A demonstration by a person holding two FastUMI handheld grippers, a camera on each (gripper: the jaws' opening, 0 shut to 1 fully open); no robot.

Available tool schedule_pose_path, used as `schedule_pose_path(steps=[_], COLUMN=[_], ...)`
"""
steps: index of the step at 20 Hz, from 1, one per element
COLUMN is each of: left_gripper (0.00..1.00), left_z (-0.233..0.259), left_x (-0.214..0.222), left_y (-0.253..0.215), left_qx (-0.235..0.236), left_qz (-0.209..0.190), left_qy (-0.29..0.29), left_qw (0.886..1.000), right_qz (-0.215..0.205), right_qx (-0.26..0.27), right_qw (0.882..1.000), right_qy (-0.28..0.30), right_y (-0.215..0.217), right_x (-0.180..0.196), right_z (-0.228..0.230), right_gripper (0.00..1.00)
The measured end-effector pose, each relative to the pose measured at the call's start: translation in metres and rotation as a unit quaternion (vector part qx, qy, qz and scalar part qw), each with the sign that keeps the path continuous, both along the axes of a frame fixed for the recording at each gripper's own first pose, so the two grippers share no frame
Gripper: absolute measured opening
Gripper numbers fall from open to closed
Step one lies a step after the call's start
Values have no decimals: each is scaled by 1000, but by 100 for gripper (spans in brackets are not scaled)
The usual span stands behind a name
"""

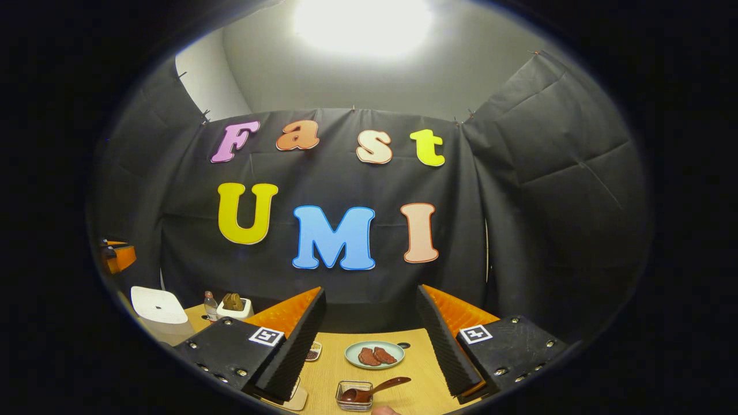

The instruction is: Close the left gripper, press the button to open the rice cooker; take a wooden spoon from the chopstick holder with the right hand, scoop a spoonful of rice and pour it into the rice cooker, then put the wooden spoon back into the chopstick holder.

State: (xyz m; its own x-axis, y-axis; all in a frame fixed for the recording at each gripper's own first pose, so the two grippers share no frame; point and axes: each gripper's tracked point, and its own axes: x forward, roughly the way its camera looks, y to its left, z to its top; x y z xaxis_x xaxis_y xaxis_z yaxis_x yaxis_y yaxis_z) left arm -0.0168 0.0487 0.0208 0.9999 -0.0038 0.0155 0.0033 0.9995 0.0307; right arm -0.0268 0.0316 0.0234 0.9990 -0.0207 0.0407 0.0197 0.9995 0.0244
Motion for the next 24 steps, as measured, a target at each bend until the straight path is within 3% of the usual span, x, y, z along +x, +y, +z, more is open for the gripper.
schedule_pose_path(steps=[3, 4, 15, 24], left_gripper=[19, 10, 9, 9], left_z=[-8, -11, -74, -184], left_x=[7, 11, 73, 108], left_y=[17, 22, 77, 104], left_qx=[-17, -23, -26, -63], left_qz=[20, 21, 19, 15], left_qy=[10, 13, 90, 194], left_qw=[1000, 999, 995, 979], right_qz=[-3, -4, -23, -53], right_qx=[0, -1, -9, -26], right_qw=[1000, 1000, 1000, 998], right_qy=[1, 0, 16, 12], right_y=[1, 3, 8, 17], right_x=[2, 2, 8, -1], right_z=[-3, -3, -11, -3], right_gripper=[95, 95, 95, 95])
